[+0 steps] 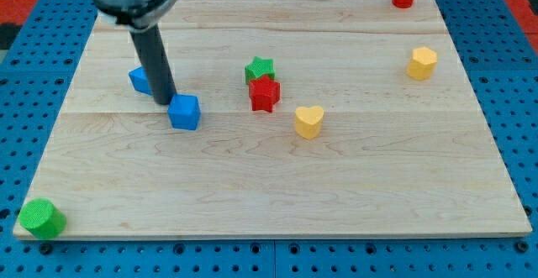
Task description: Move the blue triangle towards top left
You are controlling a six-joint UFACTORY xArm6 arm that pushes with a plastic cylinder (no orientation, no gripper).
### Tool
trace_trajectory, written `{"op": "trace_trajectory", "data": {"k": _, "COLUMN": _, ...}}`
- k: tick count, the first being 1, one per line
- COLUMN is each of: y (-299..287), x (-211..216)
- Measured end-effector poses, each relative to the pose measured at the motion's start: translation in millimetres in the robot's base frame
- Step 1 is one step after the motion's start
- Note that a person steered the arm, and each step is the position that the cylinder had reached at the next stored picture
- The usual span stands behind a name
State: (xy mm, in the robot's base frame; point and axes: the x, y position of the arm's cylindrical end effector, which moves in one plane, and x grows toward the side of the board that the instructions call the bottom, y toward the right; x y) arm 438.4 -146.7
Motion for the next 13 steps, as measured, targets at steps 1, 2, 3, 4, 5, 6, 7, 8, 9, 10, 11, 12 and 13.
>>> {"op": "trace_trajectory", "data": {"k": 1, "y": -12, "x": 40}}
{"op": "trace_trajectory", "data": {"k": 2, "y": -12, "x": 47}}
{"op": "trace_trajectory", "data": {"k": 3, "y": -20, "x": 38}}
{"op": "trace_trajectory", "data": {"k": 4, "y": -33, "x": 31}}
{"op": "trace_trajectory", "data": {"k": 5, "y": -27, "x": 17}}
{"op": "trace_trajectory", "data": {"k": 6, "y": -9, "x": -2}}
{"op": "trace_trajectory", "data": {"k": 7, "y": -17, "x": -31}}
{"op": "trace_trajectory", "data": {"k": 8, "y": -36, "x": -62}}
{"op": "trace_trajectory", "data": {"k": 9, "y": -80, "x": -76}}
{"op": "trace_trajectory", "data": {"k": 10, "y": -96, "x": -77}}
{"op": "trace_trajectory", "data": {"k": 11, "y": -86, "x": -74}}
{"op": "trace_trajectory", "data": {"k": 12, "y": -58, "x": -64}}
{"op": "trace_trajectory", "data": {"k": 13, "y": -57, "x": -94}}
